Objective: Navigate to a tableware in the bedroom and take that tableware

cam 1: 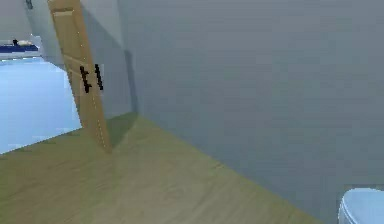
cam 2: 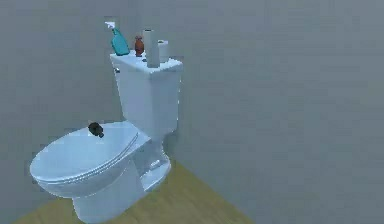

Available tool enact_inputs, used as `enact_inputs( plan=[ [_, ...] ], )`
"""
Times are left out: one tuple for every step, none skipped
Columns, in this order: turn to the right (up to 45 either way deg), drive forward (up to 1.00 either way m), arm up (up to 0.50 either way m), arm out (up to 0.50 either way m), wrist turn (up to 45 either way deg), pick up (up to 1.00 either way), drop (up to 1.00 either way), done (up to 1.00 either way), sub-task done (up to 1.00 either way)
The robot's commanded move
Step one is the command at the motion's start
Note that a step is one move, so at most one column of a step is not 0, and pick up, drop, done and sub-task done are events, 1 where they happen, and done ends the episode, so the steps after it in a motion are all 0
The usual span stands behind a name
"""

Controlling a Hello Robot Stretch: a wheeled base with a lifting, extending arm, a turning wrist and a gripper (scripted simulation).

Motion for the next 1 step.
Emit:
enact_inputs(
  plan=[
    [-42.0,0.0,0.0,0.0,0.0,0.0,0.0,0.0,0.0]
  ],
)
